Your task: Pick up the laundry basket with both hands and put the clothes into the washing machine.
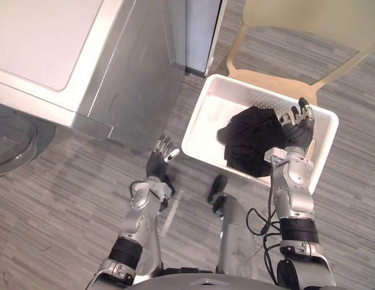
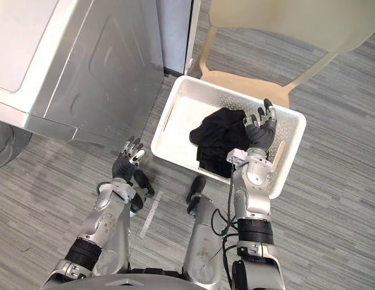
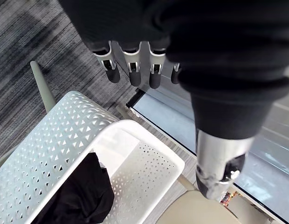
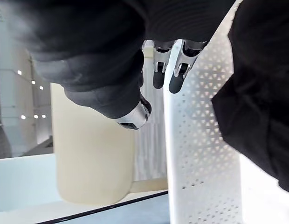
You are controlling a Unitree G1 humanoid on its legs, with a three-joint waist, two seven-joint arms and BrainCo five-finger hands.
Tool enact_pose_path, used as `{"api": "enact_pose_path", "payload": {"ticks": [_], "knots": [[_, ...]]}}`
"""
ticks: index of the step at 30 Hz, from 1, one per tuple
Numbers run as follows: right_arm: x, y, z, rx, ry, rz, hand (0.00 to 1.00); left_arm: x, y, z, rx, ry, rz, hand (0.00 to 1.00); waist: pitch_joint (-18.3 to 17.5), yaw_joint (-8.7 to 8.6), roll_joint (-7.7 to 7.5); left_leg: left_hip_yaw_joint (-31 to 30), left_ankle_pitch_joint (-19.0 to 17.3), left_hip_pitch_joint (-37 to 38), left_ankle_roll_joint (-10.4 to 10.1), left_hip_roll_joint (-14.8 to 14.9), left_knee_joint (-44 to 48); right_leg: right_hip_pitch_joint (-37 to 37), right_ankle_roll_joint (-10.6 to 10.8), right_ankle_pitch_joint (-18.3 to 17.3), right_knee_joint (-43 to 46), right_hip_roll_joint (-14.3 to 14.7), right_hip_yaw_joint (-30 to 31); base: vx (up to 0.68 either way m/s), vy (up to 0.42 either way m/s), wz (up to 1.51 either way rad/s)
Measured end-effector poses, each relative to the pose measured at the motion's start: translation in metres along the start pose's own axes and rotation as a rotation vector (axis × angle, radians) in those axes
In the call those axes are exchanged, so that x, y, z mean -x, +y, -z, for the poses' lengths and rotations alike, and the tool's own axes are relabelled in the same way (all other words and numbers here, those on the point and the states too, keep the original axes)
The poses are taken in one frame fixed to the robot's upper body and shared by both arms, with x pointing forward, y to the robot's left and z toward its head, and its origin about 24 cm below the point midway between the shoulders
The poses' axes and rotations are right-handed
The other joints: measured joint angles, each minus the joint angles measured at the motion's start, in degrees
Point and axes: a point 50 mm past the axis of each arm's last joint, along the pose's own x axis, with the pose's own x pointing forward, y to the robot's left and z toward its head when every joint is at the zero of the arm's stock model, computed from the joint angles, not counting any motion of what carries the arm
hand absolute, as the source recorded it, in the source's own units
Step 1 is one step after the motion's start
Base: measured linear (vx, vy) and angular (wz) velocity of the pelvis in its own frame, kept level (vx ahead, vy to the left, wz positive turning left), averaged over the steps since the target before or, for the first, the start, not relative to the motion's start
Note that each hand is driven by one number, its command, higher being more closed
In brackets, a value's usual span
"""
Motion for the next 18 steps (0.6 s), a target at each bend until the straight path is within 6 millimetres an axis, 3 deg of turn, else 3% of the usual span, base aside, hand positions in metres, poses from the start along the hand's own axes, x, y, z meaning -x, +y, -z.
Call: {"api": "enact_pose_path", "payload": {"ticks": [6,7,13,18], "knots": [[0.007,0.0,-0.012,-0.013,-0.049,-0.012,1.0,0.004,-0.007,0.0,-0.011,-0.006,0.054,0.0,0.13,0.71,-1.52,0.1,-0.22,0.71,0.08,0.1,0.07,1.35,0.25,1.01,-1.58,0.35,-0.11,0.0,0.006,-0.01],[0.007,0.001,-0.015,-0.017,-0.067,-0.016,0.0,0.005,-0.007,0.0,-0.011,-0.004,0.051,0.0,0.14,0.71,-1.76,0.06,-0.22,0.78,0.08,0.11,0.07,1.56,0.47,1.28,-1.75,0.39,-0.2,0.0,0.0,0.0],[0.013,0.0,-0.007,0.057,-0.022,-0.096,0.0,0.007,-0.006,-0.002,-0.043,-0.015,0.061,0.0,0.46,0.84,-2.61,-0.3,-0.22,0.95,0.04,0.06,-0.03,2.05,0.54,1.46,-1.92,0.41,-0.53,0.0,-0.005,0.01],[-0.002,-0.015,0.034,0.359,0.195,-0.158,0.0,0.009,-0.001,-0.005,-0.088,-0.016,0.073,0.0,0.7,0.74,-3.41,-1.36,0.98,-1.25,-0.1,-0.52,-1.31,0.43,0.18,2.36,-2.88,0.54,-1.42,0.01,-0.016,0.06]]}}
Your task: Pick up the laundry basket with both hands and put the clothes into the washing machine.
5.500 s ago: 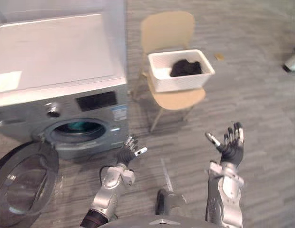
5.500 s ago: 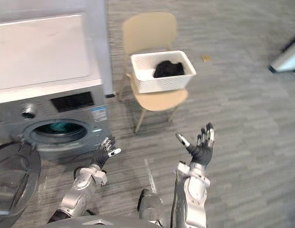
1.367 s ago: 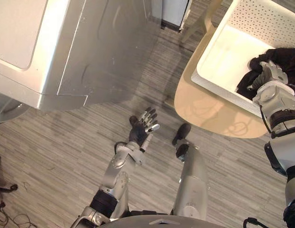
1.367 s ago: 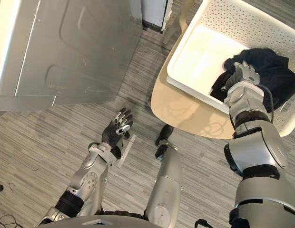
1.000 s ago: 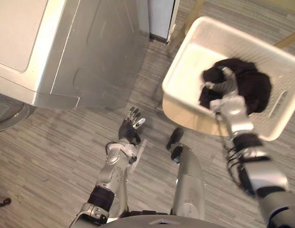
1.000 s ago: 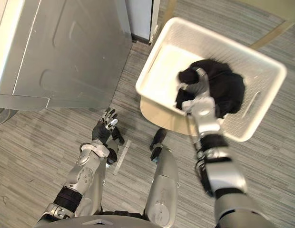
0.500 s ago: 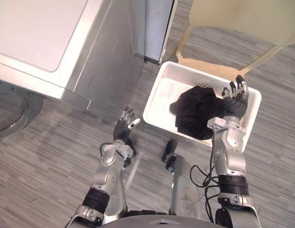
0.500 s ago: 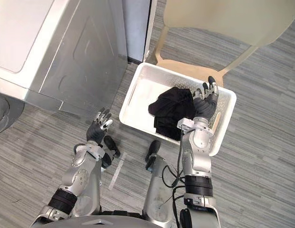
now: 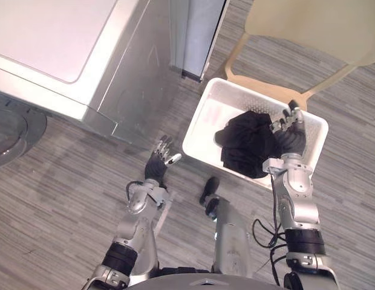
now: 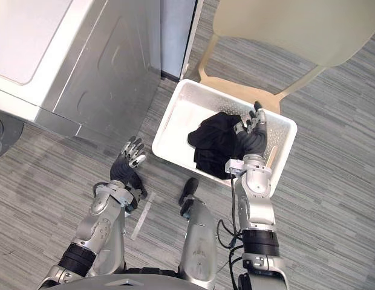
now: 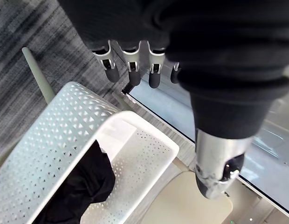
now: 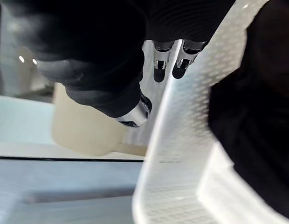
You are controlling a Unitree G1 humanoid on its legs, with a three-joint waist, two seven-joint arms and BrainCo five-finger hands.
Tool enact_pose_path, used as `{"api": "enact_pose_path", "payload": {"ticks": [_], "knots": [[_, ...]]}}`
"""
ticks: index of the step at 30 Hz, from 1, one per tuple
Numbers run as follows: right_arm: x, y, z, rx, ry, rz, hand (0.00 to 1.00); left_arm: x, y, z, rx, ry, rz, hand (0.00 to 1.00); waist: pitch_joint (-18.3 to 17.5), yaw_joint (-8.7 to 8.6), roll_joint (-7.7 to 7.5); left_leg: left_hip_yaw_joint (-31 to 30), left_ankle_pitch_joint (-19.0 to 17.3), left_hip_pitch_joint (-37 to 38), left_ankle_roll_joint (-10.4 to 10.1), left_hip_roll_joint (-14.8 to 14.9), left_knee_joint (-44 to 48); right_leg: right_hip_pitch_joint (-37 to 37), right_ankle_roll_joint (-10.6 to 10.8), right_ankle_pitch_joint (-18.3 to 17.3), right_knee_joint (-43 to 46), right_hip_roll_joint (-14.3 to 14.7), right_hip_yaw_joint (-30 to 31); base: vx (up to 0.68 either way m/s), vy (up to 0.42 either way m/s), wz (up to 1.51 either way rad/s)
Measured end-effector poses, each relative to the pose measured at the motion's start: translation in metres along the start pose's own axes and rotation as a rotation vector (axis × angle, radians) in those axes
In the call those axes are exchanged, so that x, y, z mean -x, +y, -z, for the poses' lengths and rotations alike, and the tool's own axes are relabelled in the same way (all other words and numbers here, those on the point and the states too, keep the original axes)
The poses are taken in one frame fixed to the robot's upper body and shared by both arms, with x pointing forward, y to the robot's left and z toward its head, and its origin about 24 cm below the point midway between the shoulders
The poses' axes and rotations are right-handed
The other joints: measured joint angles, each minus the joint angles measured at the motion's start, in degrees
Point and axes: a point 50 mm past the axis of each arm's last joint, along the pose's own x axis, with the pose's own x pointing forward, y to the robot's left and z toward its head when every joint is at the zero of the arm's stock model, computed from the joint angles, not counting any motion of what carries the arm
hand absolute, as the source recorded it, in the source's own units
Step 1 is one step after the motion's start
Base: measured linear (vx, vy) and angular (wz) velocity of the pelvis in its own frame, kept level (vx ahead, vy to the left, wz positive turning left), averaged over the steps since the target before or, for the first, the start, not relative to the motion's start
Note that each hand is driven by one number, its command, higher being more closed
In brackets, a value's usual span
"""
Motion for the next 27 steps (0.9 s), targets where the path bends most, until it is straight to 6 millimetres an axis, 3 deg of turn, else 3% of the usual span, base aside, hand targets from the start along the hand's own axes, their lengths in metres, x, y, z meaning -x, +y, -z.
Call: {"api": "enact_pose_path", "payload": {"ticks": [2,5,12,18,19,23,27], "knots": [[-0.016,0.0,0.017,0.082,0.116,0.009,0.0,0.001,0.001,0.001,-0.003,0.003,-0.002,0.0,0.05,0.22,-0.07,0.04,0.85,-0.67,0.2,0.05,-1.06,-0.26,-0.25,1.44,-1.98,0.84,-0.09,0.02,-0.021,-0.07],[-0.035,0.004,0.021,0.122,0.182,0.012,0.0,0.0,0.0,-0.001,-0.003,-0.001,0.007,0.0,0.12,0.23,-0.05,0.11,1.45,-1.49,0.14,0.27,-1.85,-0.7,-0.68,2.63,-4.0,1.74,-0.15,0.01,-0.019,-0.07],[-0.064,0.015,0.008,0.235,0.206,-0.041,0.0,-0.004,-0.007,-0.012,-0.007,-0.049,0.042,0.0,0.5,0.82,0.01,0.62,1.64,-4.8,-0.07,0.88,-1.65,-3.9,-1.38,3.25,-4.32,2.19,-0.19,0.02,-0.025,-0.04],[-0.09,0.012,-0.013,0.532,0.193,-0.077,0.0,-0.005,-0.007,-0.014,0.004,-0.059,0.041,0.0,0.98,0.73,0.24,0.62,2.83,-7.44,0.01,-0.28,-3.19,-7.96,-1.26,2.58,-1.7,0.77,-0.49,0.04,-0.036,0.07],[-0.094,0.01,-0.02,0.582,0.185,-0.079,1.0,-0.006,-0.009,-0.015,0.016,-0.063,0.044,0.0,1.06,0.67,0.37,0.64,3.27,-7.46,-0.01,-0.76,-4.01,-8.35,-1.23,2.32,-1.4,0.49,-0.48,0.02,-0.04,0.12],[-0.107,0.007,-0.037,0.739,0.164,-0.1,1.0,-0.009,-0.018,-0.023,0.039,-0.105,0.08,0.0,1.07,0.57,0.41,0.82,5.08,-7.33,-0.89,-1.95,-7.2,-9.7,-1.94,1.49,-0.91,-0.01,-0.49,0.0,-0.058,0.07],[-0.113,-0.002,-0.049,0.682,0.154,-0.006,1.0,-0.014,-0.028,-0.027,0.083,-0.128,0.092,0.0,1.03,1.02,0.5,1.24,6.01,-7.19,-1.01,-1.96,-8.34,-10.2,-2.01,1.49,-0.7,0.14,-0.53,-0.02,-0.058,0.0]]}}
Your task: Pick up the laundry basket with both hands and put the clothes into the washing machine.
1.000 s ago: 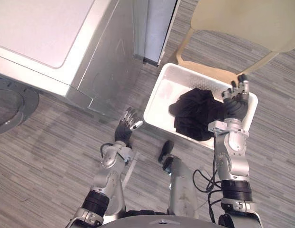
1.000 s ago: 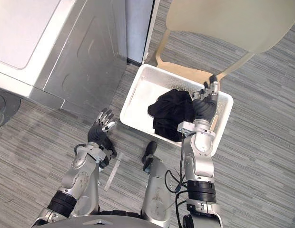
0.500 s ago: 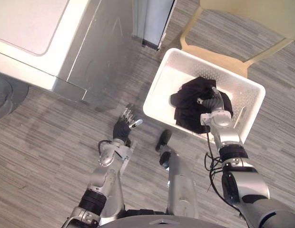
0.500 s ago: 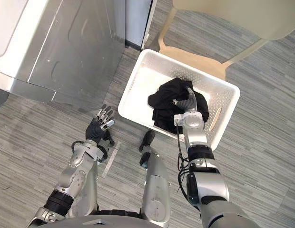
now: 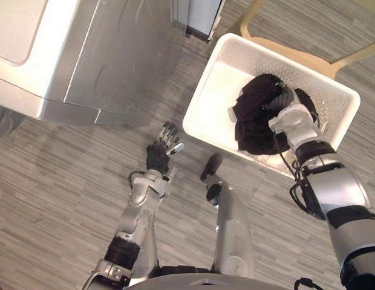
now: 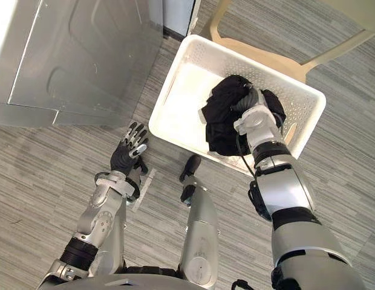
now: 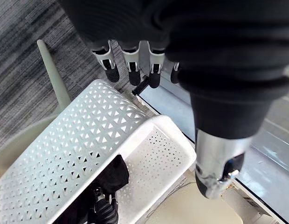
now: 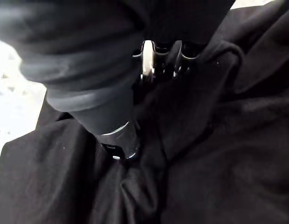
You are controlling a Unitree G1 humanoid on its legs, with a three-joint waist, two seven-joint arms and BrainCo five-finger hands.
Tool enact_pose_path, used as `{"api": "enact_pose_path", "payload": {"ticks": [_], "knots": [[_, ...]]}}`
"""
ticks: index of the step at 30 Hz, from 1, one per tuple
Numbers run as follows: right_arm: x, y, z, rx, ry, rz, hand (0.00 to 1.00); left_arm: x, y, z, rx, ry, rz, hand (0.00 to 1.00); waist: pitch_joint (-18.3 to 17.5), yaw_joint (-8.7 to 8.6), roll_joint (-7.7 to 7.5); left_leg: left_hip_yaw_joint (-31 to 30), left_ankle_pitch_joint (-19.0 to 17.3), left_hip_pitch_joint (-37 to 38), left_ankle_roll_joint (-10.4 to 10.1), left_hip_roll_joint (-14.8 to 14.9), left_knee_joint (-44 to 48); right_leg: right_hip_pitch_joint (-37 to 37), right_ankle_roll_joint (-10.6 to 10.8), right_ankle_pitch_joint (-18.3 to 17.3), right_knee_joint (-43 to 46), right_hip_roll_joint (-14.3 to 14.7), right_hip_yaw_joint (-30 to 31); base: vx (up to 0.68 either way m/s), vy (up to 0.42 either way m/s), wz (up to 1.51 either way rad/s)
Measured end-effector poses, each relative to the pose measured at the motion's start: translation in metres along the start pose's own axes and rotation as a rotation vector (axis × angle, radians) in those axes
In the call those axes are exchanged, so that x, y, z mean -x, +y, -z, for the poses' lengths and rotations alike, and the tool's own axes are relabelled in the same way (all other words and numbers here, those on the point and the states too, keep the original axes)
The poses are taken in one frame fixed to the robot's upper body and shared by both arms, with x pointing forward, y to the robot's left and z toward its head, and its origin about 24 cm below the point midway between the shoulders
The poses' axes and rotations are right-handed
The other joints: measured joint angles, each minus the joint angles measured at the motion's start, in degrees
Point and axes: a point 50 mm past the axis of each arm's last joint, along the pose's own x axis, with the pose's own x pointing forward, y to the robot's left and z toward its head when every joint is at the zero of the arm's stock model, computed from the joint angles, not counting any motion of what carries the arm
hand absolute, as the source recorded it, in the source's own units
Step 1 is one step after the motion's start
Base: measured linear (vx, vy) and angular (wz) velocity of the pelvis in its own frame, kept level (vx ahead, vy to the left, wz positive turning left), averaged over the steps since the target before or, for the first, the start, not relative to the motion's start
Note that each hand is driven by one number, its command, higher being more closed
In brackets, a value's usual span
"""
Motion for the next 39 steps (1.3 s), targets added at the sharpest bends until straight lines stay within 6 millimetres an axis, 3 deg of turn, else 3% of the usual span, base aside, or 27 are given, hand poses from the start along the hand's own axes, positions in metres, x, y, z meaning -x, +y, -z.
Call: {"api": "enact_pose_path", "payload": {"ticks": [4,7,9,13,17,21,27,30,33,39], "knots": [[0.001,-0.012,0.007,-0.123,0.036,0.115,1.0,-0.003,0.001,-0.004,0.028,-0.034,-0.047,0.0,0.01,0.8,0.46,0.03,0.7,0.05,1.06,0.43,0.88,0.19,-0.02,0.06,0.2,0.28,-0.11,0.02,-0.058,-0.03],[0.002,-0.033,0.005,-0.41,0.031,0.236,1.0,-0.006,0.002,-0.01,0.029,-0.064,-0.072,0.0,-0.01,1.18,0.7,-0.04,-0.26,0.06,1.26,2.0,3.42,1.34,-0.11,0.0,0.07,1.14,-0.2,0.01,-0.063,-0.07],[0.005,-0.043,-0.001,-0.505,-0.007,0.289,1.0,-0.007,0.001,-0.011,0.028,-0.068,-0.066,0.0,-0.02,1.19,0.71,-0.02,-0.82,0.03,1.21,2.58,4.35,1.61,-0.16,0.0,-0.05,1.5,-0.17,-0.01,-0.053,-0.09],[0.037,-0.095,-0.02,-0.749,-0.244,0.543,1.0,-0.009,0.0,-0.013,0.043,-0.076,-0.075,0.0,-0.05,1.03,0.76,-0.07,-2.76,0.09,0.77,4.09,6.87,2.25,-0.27,-0.34,0.27,2.02,0.11,-0.02,-0.053,-0.08],[0.061,-0.115,-0.004,-0.868,-0.284,0.732,1.0,-0.01,-0.001,-0.013,0.041,-0.079,-0.073,0.0,-0.11,0.96,0.85,-0.07,-3.48,0.09,1.03,4.4,8.06,2.51,0.05,-0.52,0.67,1.96,0.36,0.0,-0.016,-0.02],[0.082,-0.106,0.015,-0.933,-0.261,0.814,1.0,-0.01,0.0,-0.012,0.04,-0.074,-0.074,0.0,-0.17,1.03,0.96,-0.01,-4.95,0.05,0.99,5.37,10.2,3.04,0.15,-0.51,0.88,2.22,0.64,0.02,-0.021,-0.05],[0.115,-0.095,0.018,-0.959,-0.327,0.854,1.0,-0.01,0.0,-0.012,0.039,-0.071,-0.074,0.0,-0.6,1.08,1.7,0.23,-6.65,0.12,1.04,6.31,12.96,3.04,0.42,-1.04,2.63,2.26,1.56,0.04,-0.025,-0.06],[0.135,-0.086,0.012,-0.973,-0.383,0.843,1.0,-0.01,-0.001,-0.011,0.019,-0.069,-0.073,0.0,-0.72,0.84,1.91,0.85,-7.68,1.46,0.99,6.77,14.11,3.9,0.56,-1.57,3.57,2.16,2.14,0.03,-0.023,-0.09],[0.155,-0.063,0.006,-0.931,-0.423,0.758,1.0,-0.008,-0.006,-0.008,-0.021,-0.059,-0.049,0.0,-1.0,0.59,1.95,0.76,-8.93,4.5,0.55,7.13,15.21,6.75,0.85,-2.97,4.4,2.03,2.42,0.03,-0.017,-0.01],[0.195,-0.04,-0.015,-0.902,-0.578,0.565,1.0,0.001,-0.018,-0.005,-0.036,-0.051,0.006,0.0,-5.43,-0.79,1.9,0.73,-11.24,10.19,-0.09,7.49,16.32,12.74,2.11,-5.0,4.4,2.15,2.71,0.05,-0.014,0.0]]}}
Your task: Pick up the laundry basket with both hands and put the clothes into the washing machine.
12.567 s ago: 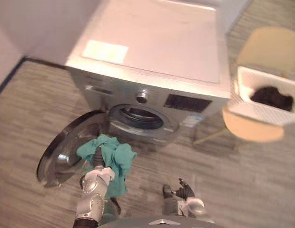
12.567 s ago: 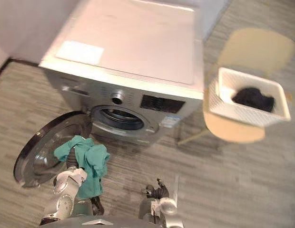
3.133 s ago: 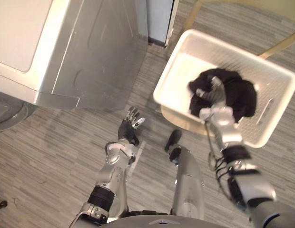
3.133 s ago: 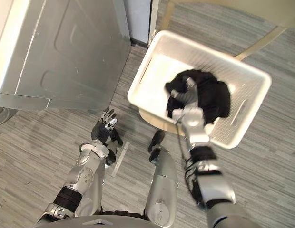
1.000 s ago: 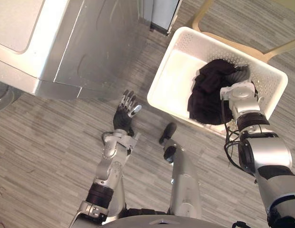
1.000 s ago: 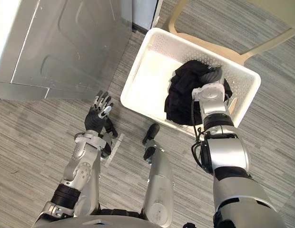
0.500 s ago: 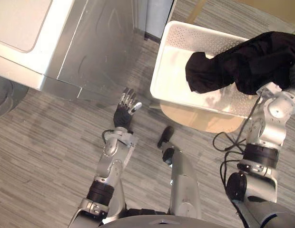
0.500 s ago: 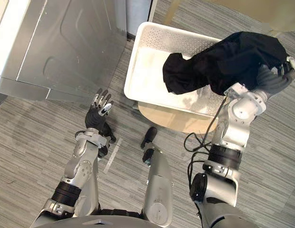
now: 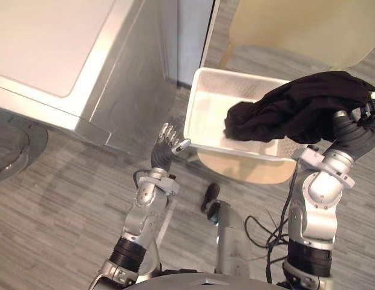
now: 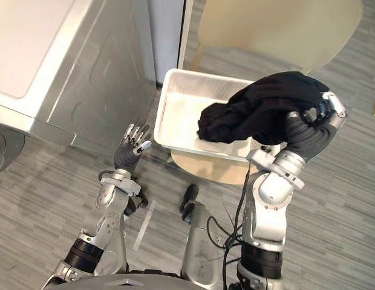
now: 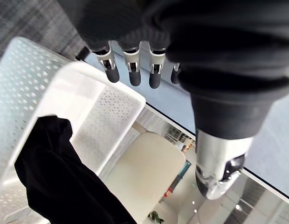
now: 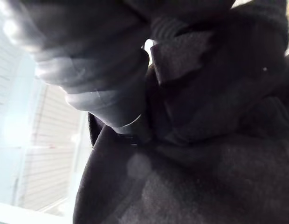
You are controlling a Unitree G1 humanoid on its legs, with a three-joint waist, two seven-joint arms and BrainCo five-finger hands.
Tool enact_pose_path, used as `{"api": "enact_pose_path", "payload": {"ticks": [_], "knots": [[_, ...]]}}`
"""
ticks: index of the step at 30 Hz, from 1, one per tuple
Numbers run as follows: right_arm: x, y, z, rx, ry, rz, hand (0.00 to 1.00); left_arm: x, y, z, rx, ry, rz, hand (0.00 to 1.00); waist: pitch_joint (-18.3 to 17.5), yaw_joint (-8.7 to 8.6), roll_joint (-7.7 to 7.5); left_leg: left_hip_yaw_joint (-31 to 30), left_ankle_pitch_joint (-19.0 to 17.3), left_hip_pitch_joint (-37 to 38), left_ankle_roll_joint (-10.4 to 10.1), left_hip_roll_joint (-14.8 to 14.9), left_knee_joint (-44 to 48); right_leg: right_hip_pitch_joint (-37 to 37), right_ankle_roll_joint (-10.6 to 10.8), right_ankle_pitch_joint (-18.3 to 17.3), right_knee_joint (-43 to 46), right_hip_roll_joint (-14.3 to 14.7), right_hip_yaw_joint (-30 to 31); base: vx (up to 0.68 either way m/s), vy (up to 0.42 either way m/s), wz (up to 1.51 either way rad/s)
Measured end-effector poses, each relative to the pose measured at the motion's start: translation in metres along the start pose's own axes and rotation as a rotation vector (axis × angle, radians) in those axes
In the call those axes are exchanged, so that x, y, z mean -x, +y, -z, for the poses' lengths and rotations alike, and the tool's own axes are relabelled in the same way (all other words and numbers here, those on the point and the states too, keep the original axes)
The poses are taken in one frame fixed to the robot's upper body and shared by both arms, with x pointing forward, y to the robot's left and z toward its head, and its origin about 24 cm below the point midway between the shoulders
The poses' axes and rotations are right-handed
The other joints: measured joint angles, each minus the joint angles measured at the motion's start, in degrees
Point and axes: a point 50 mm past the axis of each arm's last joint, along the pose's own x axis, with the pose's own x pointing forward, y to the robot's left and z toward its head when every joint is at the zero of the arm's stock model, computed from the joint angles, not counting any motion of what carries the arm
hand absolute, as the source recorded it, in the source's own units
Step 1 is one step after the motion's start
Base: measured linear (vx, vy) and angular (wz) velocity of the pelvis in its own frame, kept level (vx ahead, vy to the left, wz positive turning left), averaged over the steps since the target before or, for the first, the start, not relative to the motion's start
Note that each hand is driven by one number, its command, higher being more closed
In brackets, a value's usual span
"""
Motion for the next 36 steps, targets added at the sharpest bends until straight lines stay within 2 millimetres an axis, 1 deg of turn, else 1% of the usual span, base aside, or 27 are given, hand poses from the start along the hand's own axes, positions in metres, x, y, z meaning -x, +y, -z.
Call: {"api": "enact_pose_path", "payload": {"ticks": [3,4,6,7,10,11,12,14,15,16,17,18,19,20,21,22,23,25,26,29,32,33,36], "knots": [[0.011,0.008,-0.01,-0.05,-0.028,-0.096,1.0,0.001,-0.007,0.002,-0.02,0.006,0.04,0.0,-3.07,-0.4,-0.11,0.65,-1.09,2.9,-0.38,0.02,0.07,2.6,0.54,-0.34,-0.83,0.25,0.75,0.07,0.016,-0.1],[0.015,0.011,-0.01,-0.064,-0.023,-0.131,1.0,0.001,-0.01,0.004,-0.019,0.016,0.055,0.0,-4.24,-1.2,-0.3,0.64,-1.28,3.76,-0.5,-0.23,-0.31,3.64,0.64,-0.36,-1.58,0.32,0.77,0.06,0.02,-0.01],[0.021,0.014,-0.008,-0.073,-0.003,-0.171,1.0,0.002,-0.014,0.011,-0.022,0.047,0.08,0.0,-5.86,-1.89,-0.58,0.65,-1.14,4.79,-0.65,-0.99,-1.49,4.77,0.7,-0.19,-2.95,0.38,0.85,0.07,0.023,0.02],[0.027,0.017,-0.005,-0.089,0.026,-0.208,1.0,0.0,-0.018,0.021,-0.035,0.09,0.103,0.0,-6.64,-2.82,-0.94,0.65,-0.67,6.42,-0.77,-2.09,-3.28,6.34,1.13,0.34,-4.58,0.35,1.15,0.06,0.017,0.04],[0.036,0.021,-0.001,-0.127,0.084,-0.271,1.0,-0.002,-0.025,0.032,-0.083,0.148,0.149,0.0,-8.08,-4.25,-1.34,0.84,0.15,8.12,-0.71,-3.54,-5.85,8.28,1.63,1.86,-7.83,0.52,1.36,0.07,0.027,-0.02],[0.041,0.022,0.001,-0.158,0.117,-0.304,1.0,-0.005,-0.029,0.036,-0.128,0.167,0.182,0.0,-8.45,-4.74,-1.46,0.95,0.7,9.04,-0.21,-4.03,-6.67,9.35,1.82,3.0,-9.26,0.6,1.46,0.07,0.029,-0.08],[0.044,0.023,0.003,-0.184,0.144,-0.331,1.0,-0.007,-0.032,0.039,-0.167,0.181,0.206,0.0,-8.76,-5.19,-1.69,0.97,0.81,10.04,-0.14,-4.38,-6.88,10.42,2.06,3.59,-10.38,0.77,1.89,0.08,0.03,-0.13],[0.049,0.024,0.005,-0.208,0.174,-0.363,1.0,-0.011,-0.036,0.045,-0.228,0.205,0.241,0.0,-9.37,-5.59,-2.03,0.97,0.81,11.48,-0.14,-4.87,-7.78,11.97,2.24,4.45,-11.86,1.23,2.37,0.06,0.019,-0.13],[0.051,0.024,0.007,-0.225,0.195,-0.379,1.0,-0.013,-0.037,0.05,-0.258,0.233,0.261,0.0,-10.29,-6.24,-2.42,0.97,1.02,12.24,-0.11,-5.51,-8.79,12.82,2.41,4.9,-12.74,1.18,2.36,0.05,0.017,-0.03],[0.053,0.025,0.008,-0.237,0.204,-0.383,1.0,-0.013,-0.037,0.053,-0.272,0.251,0.27,0.0,-10.57,-6.52,-2.61,0.99,1.12,12.75,-0.09,-5.78,-8.97,13.34,2.48,5.03,-13.16,1.15,2.37,0.04,0.034,0.01],[0.055,0.025,0.009,-0.257,0.225,-0.394,1.0,-0.013,-0.037,0.061,-0.284,0.297,0.285,0.0,-10.91,-6.83,-3.05,1.07,1.18,13.94,-0.11,-6.19,-9.96,14.43,2.59,5.15,-14.02,1.11,2.46,0.0,0.0,0.0],[0.059,0.026,0.011,-0.276,0.25,-0.406,1.0,-0.012,-0.036,0.068,-0.287,0.341,0.288,0.0,-11.43,-7.09,-3.64,1.23,1.44,15.1,-0.25,-6.73,-11.03,15.35,2.7,5.19,-14.76,0.97,2.63,0.0,0.0,0.0],[0.061,0.026,0.012,-0.279,0.26,-0.409,1.0,-0.011,-0.036,0.072,-0.285,0.363,0.289,0.0,-11.74,-7.19,-3.9,1.35,1.54,15.52,-0.26,-6.94,-11.51,15.64,2.75,5.22,-15.08,0.96,2.76,-0.01,0.011,-0.08],[0.063,0.027,0.015,-0.295,0.283,-0.417,1.0,-0.009,-0.033,0.078,-0.274,0.404,0.276,0.0,-12.86,-7.27,-4.54,1.88,2.06,16.03,-0.27,-7.51,-12.86,15.58,2.78,5.37,-15.79,0.95,3.43,-0.01,0.006,-0.14],[0.064,0.028,0.017,-0.314,0.299,-0.419,1.0,-0.008,-0.032,0.081,-0.267,0.427,0.271,0.0,-13.5,-7.29,-4.83,2.37,2.35,16.19,-0.26,-7.7,-13.51,15.52,2.75,5.58,-16.57,1.05,3.82,-0.01,0.007,-0.17],[0.065,0.029,0.018,-0.323,0.311,-0.419,1.0,-0.007,-0.032,0.084,-0.263,0.447,0.27,0.0,-13.64,-7.31,-4.98,2.61,2.6,16.54,-0.26,-8.0,-14.12,15.72,2.99,6.11,-17.22,1.08,4.08,-0.01,0.011,-0.12],[0.066,0.03,0.019,-0.347,0.328,-0.419,1.0,-0.006,-0.032,0.088,-0.23,0.48,0.263,0.0,-13.66,-7.59,-4.96,2.78,2.82,17.02,-0.17,-8.32,-14.76,16.27,2.95,6.53,-18.1,1.08,4.22,-0.01,0.017,-0.06],[0.067,0.032,0.019,-0.367,0.337,-0.421,1.0,-0.004,-0.03,0.094,-0.166,0.532,0.238,0.0,-13.8,-7.63,-5.09,3.54,2.83,17.7,-0.18,-8.47,-15.01,16.61,3.19,7.15,-18.73,1.11,5.11,-0.03,0.031,-0.15],[0.067,0.033,0.019,-0.374,0.337,-0.426,1.0,-0.003,-0.03,0.097,-0.136,0.55,0.229,1.0,-14.02,-7.68,-5.13,3.93,2.83,17.92,-0.17,-8.56,-15.2,16.59,3.26,7.49,-18.99,1.11,5.47,-0.04,0.033,-0.19],[0.069,0.037,0.019,-0.406,0.354,-0.42,1.0,-0.002,-0.032,0.101,-0.118,0.579,0.225,1.0,-14.96,-7.99,-5.1,4.03,3.22,17.95,-0.25,-9.16,-16.3,16.65,3.32,8.13,-20.06,1.01,5.58,-0.02,0.012,-0.03],[0.069,0.043,0.017,-0.427,0.347,-0.436,1.0,0.001,-0.035,0.103,-0.121,0.59,0.229,1.0,-15.6,-7.97,-5.1,4.02,3.81,18.58,0.19,-9.56,-17.03,17.44,3.51,8.82,-20.98,0.98,5.55,-0.02,0.008,0.02],[0.067,0.047,0.015,-0.438,0.339,-0.437,1.0,0.001,-0.035,0.103,-0.125,0.588,0.218,1.0,-15.78,-7.98,-5.12,4.03,3.87,18.92,0.01,-9.87,-17.58,17.63,3.47,8.8,-21.03,0.85,5.56,-0.04,0.016,0.01],[0.068,0.05,0.015,-0.431,0.335,-0.43,1.0,-0.001,-0.034,0.102,-0.118,0.571,0.184,1.0,-16.91,-7.84,-5.21,3.95,4.73,18.98,-0.27,-10.77,-19.59,17.35,3.54,8.92,-21.5,0.61,5.73,-0.04,0.019,0.06]]}}
